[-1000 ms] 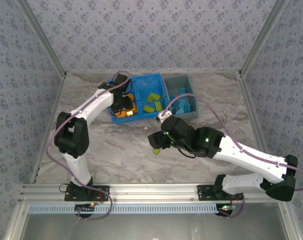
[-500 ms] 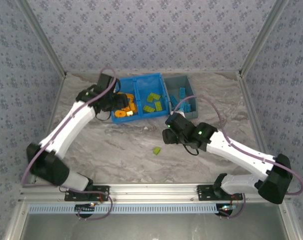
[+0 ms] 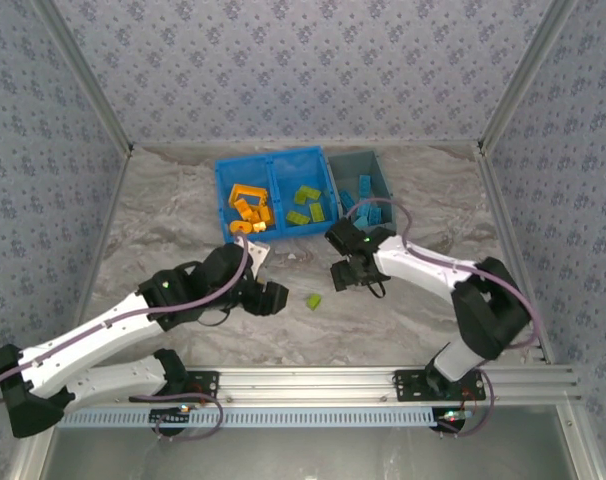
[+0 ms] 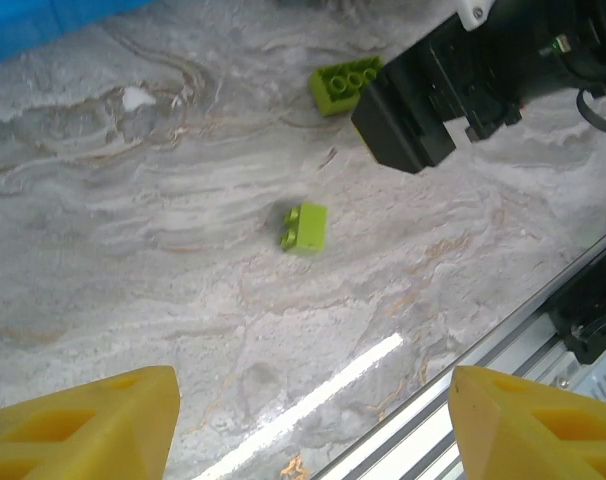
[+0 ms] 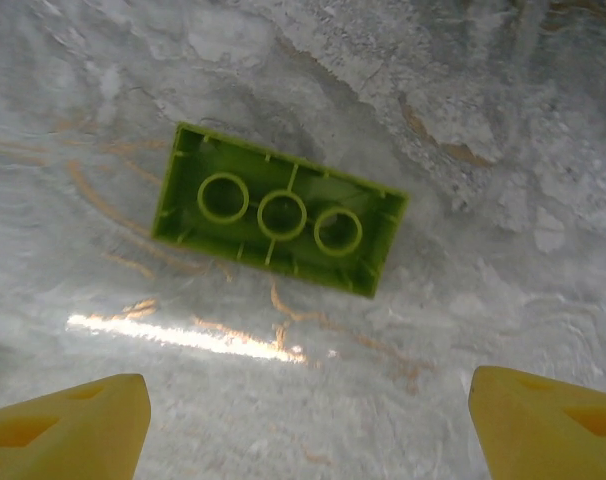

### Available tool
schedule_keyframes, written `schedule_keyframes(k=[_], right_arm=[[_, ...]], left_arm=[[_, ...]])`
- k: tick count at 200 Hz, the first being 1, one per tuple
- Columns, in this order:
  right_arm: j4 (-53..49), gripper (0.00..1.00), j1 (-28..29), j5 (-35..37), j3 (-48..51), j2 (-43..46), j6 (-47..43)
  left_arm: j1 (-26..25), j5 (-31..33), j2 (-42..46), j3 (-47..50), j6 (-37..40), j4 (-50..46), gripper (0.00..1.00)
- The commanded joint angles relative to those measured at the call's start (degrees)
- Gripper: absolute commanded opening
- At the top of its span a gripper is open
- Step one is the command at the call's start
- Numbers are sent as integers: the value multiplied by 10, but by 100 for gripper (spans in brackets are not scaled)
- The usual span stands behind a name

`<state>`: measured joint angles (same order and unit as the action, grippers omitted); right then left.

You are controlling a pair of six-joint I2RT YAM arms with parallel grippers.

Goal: Sort the legos into containers by color

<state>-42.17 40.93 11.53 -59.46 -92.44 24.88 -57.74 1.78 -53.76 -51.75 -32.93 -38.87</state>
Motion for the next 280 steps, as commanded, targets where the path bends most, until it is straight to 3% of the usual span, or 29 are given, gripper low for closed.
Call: schedule_keyframes(k=[1,82,112,162,216,256,280], right_arm=[[-32,86,-4,25,-26,-44,-52],[40,78,-47,36,-82,-140,-93],[68,67,-49,10,-80,-147,-99],[105,38,-50,-22,-45,-129,-91],[104,30,-38,-30,-4,-41,-74],[55,30,-6,-20,-40,26,-51],[36,32,-7,-23,-115,6,-38]], left_arm=[[-7,32,29,-12,-25,25,71],[-13,34,10,-31,-28,32,71],[-21,25,16,-21,-34,48,72],[-30,-17,69,60,-90,144,75],[-35,-12,72,78,-102,163,76],[-45,54,48,65,-117,143,76],[-63,122,35,42,-121,130,76]])
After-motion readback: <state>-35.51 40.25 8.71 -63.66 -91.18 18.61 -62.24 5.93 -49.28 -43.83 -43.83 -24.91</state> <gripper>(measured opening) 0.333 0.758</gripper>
